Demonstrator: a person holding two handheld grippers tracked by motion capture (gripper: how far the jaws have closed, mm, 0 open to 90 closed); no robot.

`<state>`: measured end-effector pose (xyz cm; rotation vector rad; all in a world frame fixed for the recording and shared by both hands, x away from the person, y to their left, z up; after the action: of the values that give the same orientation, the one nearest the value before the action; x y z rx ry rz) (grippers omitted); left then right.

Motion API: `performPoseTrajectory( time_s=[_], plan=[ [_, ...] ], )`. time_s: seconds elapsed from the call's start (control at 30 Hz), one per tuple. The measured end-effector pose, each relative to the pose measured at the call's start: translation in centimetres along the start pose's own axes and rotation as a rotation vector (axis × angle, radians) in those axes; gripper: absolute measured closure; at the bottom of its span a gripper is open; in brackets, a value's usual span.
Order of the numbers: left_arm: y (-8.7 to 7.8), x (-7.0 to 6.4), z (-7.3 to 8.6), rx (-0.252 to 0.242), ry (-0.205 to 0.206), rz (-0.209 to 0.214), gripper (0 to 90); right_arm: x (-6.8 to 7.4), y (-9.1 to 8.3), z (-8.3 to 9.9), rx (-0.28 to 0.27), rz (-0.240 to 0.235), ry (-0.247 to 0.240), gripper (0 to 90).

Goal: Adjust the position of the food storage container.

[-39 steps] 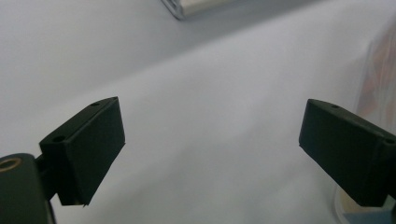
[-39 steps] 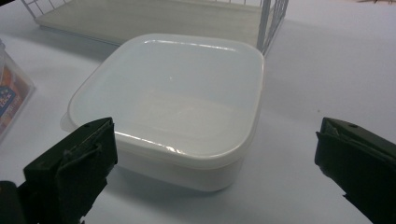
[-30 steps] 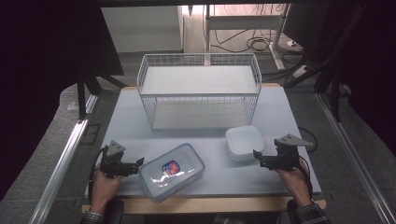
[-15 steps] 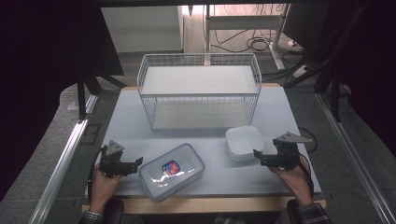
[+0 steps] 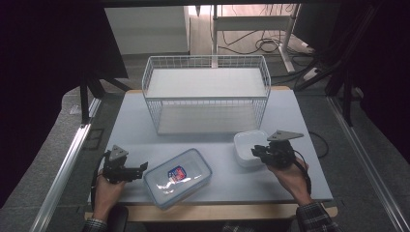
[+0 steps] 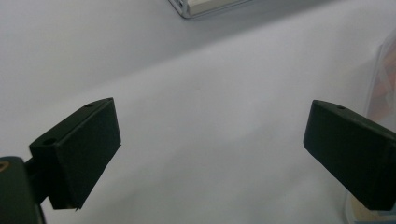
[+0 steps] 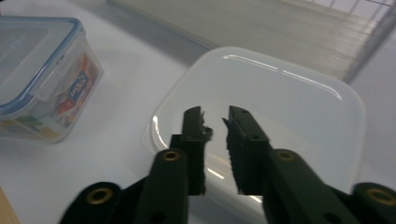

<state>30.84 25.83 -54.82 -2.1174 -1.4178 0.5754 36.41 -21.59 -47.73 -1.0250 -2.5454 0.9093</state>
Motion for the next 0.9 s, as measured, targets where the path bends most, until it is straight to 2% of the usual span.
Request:
performPoseTrajectory(
  time_s=[0.07, 0.43, 0.57, 0.7, 0.8, 0.9],
  plan=[
    [0.0, 0.0, 0.0, -0.004, -0.001, 0.000, 3.8, 0.5, 0.7, -0.6, 0.008, -0.007, -0.023, 89.2],
    [0.1, -0.1, -0.1, 0.001, 0.002, 0.000, 3.8, 2.3, 4.0, -3.4, 0.006, -0.051, -0.063, 89.2],
    [0.1, 0.0, -0.1, 0.004, 0.002, 0.002, 4.1, 2.6, 5.3, -3.7, 0.044, -0.044, -0.066, 89.2],
    [0.2, -0.1, -0.1, 0.010, 0.007, 0.002, 4.3, 2.8, 6.2, -3.4, 0.078, -0.025, -0.103, 89.4],
    [0.2, -0.1, -0.1, 0.013, 0.005, 0.006, 4.7, 2.5, 6.3, -3.3, 0.074, -0.028, -0.090, 89.6],
    [0.2, -0.2, -0.1, 0.015, 0.011, 0.012, 4.6, 2.1, 6.1, -3.3, 0.069, -0.006, -0.082, 89.6]
  ],
)
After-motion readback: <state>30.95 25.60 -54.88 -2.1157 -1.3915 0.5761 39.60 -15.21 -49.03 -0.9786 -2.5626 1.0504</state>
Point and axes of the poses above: each handheld gripper's, and its own axes: y roughly forward along the jaws, z roughly out of its underside, x roughly to its left, the point moved 3 cm from there along y, roughly forward along the jaws, and after that the axes turned 2 degrees about -y, right-handed, at the moved point
